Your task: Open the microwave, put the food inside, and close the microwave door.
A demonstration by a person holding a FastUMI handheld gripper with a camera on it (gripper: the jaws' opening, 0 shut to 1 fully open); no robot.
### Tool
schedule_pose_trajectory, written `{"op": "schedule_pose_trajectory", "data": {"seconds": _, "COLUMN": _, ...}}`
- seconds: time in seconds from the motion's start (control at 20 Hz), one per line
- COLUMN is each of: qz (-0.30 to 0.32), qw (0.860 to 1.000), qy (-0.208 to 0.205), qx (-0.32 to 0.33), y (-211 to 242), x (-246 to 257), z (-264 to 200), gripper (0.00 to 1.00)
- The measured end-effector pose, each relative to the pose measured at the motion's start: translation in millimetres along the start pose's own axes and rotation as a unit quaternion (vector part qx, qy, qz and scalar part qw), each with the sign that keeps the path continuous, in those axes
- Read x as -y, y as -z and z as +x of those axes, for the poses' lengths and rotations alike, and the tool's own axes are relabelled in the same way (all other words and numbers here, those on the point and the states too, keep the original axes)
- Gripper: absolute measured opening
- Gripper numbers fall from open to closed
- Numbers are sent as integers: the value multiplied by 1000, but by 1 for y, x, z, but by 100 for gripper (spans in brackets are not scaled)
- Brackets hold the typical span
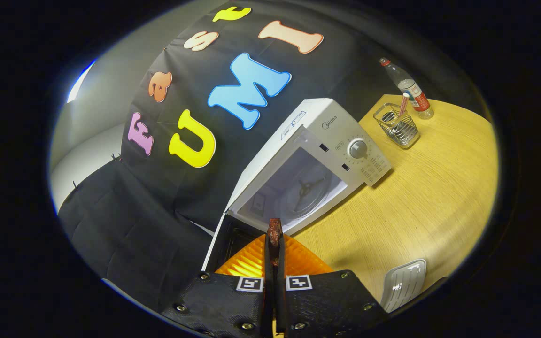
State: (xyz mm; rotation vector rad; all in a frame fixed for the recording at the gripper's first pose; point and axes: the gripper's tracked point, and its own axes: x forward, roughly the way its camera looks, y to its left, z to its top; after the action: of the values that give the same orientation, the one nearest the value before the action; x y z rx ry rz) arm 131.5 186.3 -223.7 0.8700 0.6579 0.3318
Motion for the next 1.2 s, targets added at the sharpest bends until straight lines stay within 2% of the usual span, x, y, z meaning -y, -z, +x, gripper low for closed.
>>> {"op": "schedule_pose_trajectory", "data": {"seconds": 0.75, "qz": 34, "qw": 997, "qy": 21, "qx": 62, "y": -3, "x": 10, "z": 114, "gripper": 3}}
{"op": "schedule_pose_trajectory", "data": {"seconds": 1.2, "qz": 30, "qw": 994, "qy": 59, "qx": 90, "y": -12, "x": 34, "z": 166, "gripper": 3}}
